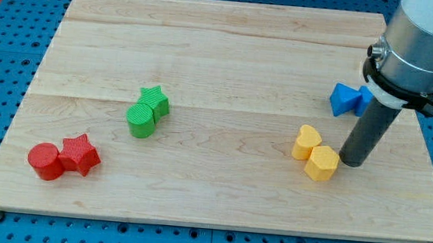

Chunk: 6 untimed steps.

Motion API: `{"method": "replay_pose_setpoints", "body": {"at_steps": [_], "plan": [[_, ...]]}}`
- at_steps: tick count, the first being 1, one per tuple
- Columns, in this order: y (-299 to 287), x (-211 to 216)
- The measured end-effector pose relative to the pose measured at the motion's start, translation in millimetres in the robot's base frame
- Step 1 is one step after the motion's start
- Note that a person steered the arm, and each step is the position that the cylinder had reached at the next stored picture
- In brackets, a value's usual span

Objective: Push the yellow heart parallel to the right of the green circle

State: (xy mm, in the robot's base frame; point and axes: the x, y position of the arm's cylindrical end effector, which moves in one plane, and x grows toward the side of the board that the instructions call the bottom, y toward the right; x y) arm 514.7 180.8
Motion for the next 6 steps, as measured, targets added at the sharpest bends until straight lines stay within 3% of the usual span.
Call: {"method": "replay_pose_setpoints", "body": {"at_steps": [2, 4, 6], "plan": [[-45.4, -22.4], [-104.1, -20.4], [-123.7, -18.5]]}}
